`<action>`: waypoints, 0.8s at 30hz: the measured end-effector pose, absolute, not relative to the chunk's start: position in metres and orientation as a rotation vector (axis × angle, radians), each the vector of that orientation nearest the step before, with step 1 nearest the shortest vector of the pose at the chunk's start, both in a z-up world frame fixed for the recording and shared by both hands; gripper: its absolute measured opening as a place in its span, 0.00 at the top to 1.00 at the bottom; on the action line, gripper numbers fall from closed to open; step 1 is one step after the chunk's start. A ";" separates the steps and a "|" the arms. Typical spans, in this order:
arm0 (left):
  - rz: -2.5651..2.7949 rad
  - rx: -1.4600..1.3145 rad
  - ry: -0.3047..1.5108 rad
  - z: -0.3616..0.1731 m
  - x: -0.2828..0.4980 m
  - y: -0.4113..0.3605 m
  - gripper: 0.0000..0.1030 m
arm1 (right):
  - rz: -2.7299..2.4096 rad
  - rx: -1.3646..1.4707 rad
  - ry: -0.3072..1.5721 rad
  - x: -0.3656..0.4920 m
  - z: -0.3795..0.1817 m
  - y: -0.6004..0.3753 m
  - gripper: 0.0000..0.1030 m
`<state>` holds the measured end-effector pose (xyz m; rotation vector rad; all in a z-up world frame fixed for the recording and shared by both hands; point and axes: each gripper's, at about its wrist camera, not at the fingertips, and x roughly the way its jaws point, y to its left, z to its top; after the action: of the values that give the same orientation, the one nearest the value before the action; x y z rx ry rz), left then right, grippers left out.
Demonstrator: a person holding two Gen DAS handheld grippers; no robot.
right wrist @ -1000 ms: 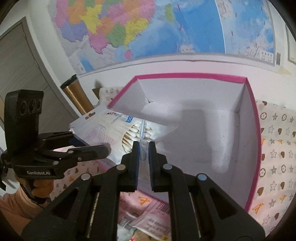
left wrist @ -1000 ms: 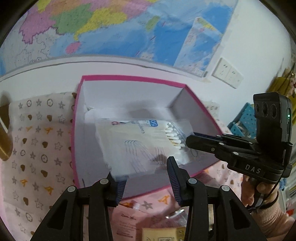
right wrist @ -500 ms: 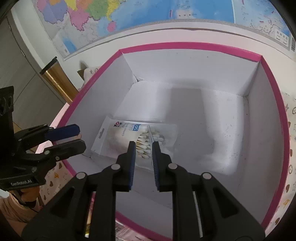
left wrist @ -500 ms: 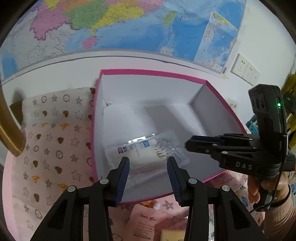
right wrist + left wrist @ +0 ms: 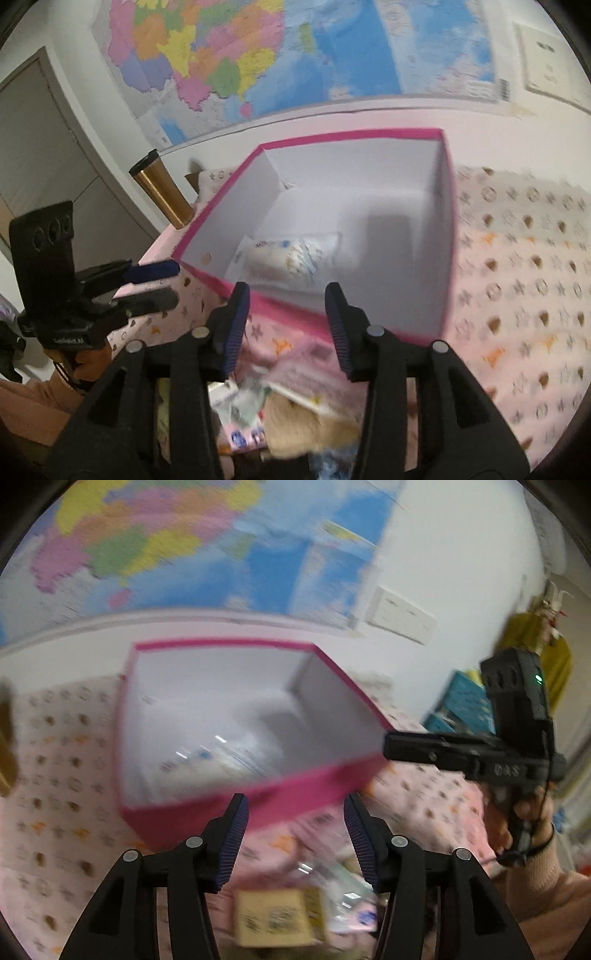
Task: Organize soft objects
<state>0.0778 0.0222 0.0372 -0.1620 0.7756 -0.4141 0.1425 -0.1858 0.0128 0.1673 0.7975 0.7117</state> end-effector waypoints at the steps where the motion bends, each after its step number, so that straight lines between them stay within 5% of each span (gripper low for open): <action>1: -0.442 -0.166 0.795 0.033 0.077 0.016 0.47 | 0.695 0.173 0.808 0.139 0.010 -0.193 0.57; 24: -0.569 -0.219 1.155 -0.047 0.112 -0.041 0.42 | 0.673 0.518 1.102 0.143 -0.100 -0.259 0.53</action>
<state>0.1120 -0.0407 -0.0468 -0.2188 1.1555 -0.5688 0.1432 -0.2588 -0.0998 0.5180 1.1023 0.6735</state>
